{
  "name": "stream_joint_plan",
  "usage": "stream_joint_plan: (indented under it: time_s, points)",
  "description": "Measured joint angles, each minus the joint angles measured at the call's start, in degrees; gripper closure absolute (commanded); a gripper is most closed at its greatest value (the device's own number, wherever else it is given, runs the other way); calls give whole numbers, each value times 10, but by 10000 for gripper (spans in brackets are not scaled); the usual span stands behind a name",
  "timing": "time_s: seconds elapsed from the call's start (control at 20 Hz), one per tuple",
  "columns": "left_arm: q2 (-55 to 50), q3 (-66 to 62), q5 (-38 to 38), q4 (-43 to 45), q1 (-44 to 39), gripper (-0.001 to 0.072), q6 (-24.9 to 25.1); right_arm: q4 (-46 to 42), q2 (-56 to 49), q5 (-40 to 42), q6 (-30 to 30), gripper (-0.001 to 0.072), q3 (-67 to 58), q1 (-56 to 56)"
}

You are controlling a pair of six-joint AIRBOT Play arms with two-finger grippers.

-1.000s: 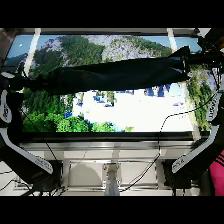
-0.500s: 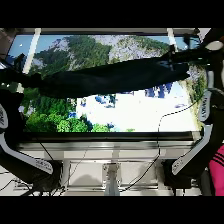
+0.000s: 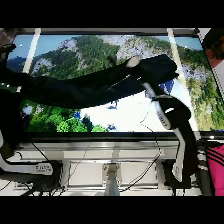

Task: Fold the clothes and pants, and hang the long-sleeved shirts on hangers.

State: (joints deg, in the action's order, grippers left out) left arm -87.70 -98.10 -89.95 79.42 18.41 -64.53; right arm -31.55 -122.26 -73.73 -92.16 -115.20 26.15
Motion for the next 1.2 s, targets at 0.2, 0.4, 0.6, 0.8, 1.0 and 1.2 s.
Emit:
stream_joint_plan:
  time_s: [0.2,0.4,0.6,0.8,1.0,1.2]
  points:
    - [16,0,-9,-46,-38,689,0,-2,-40,108,-102,690,1,79]
    - [21,0,-7,-84,-86,689,0,-17,-64,174,-202,691,1,99]
    - [22,0,9,-99,-132,688,-11,-43,-63,196,-250,694,-4,80]
    - [21,0,46,-115,-176,689,-43,-162,0,191,-264,693,-8,17]
    - [11,0,140,-199,-232,689,-72,-295,82,138,-244,692,-9,-91]
    - [-32,0,272,-283,-312,551,-83,-334,134,74,-204,471,-9,-174]
